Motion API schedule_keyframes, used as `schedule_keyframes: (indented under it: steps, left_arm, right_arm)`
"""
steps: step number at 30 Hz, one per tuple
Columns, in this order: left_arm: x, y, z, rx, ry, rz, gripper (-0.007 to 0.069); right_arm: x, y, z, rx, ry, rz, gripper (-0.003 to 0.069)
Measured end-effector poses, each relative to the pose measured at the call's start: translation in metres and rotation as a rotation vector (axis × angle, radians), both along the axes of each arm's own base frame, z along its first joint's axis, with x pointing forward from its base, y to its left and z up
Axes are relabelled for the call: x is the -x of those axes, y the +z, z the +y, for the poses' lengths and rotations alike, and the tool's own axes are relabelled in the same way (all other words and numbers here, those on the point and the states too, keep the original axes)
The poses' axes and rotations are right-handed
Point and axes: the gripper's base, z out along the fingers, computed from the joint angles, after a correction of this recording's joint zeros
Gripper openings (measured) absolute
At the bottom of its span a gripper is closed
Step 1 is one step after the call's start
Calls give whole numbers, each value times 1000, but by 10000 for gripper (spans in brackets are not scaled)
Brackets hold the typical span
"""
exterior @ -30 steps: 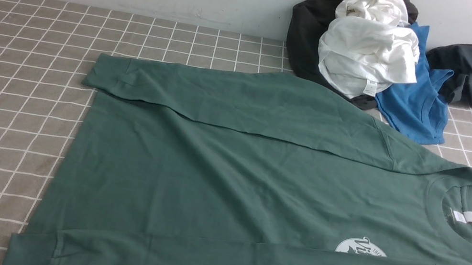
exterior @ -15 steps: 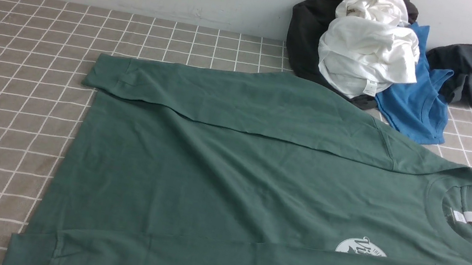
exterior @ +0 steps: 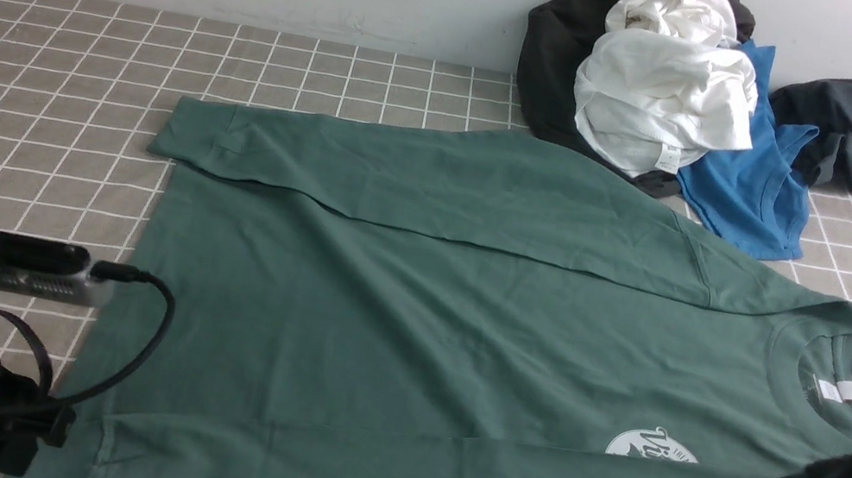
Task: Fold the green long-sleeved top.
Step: Use the left arm to clamp the cuff closest to it, then use the left arm to drag and place the cuff at the centered position on the left edge of the fabric
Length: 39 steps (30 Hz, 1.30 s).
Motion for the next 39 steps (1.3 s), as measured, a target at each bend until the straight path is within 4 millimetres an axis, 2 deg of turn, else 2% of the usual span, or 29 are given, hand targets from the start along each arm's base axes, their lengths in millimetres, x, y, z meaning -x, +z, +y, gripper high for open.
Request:
schedule_keyframes:
  steps: [4,9,12,15,16,17,19,20,24,28,34,37,39]
  left_arm:
    - [-15,-20,0,-4,5,58,436]
    - [-35,-26,0,-5,28,13,439]
    - [-41,-27,0,-4,54,-7,334]
    - [-41,-27,0,-2,62,-4,162]
    - [-41,-27,0,-2,63,-4,150]
    - [-41,-27,0,2,66,-2,76]
    - [-41,-25,-1,8,66,2,36]
    - [-41,-21,-2,19,64,7,12]
    - [-44,0,-7,36,18,-19,-4]
    - [-59,51,-21,42,-82,-196,-5]
    - [-86,106,-27,39,-106,-410,-7]
    - [-99,119,-27,34,-100,-488,-7]
    - [-108,118,-27,26,-99,-508,-7]
  right_arm:
    - [-5,-4,9,-30,9,34,-11]
    - [-5,-4,9,-38,8,39,-11]
    - [-5,-4,10,-42,6,40,-11]
    - [-5,-4,10,-42,6,40,-11]
    - [-5,-4,10,-42,6,40,-11]
    - [-5,-4,10,-42,6,40,-11]
    - [-5,-4,10,-43,6,40,-11]
    - [-5,-4,10,-44,5,40,-11]
    - [-5,-4,10,-44,5,40,-11]
    - [-5,-4,9,-40,7,38,-11]
    - [-5,-4,9,-23,16,32,-11]
    - [-5,-4,9,-23,16,32,-11]
    - [-5,-4,9,-23,16,32,-11]
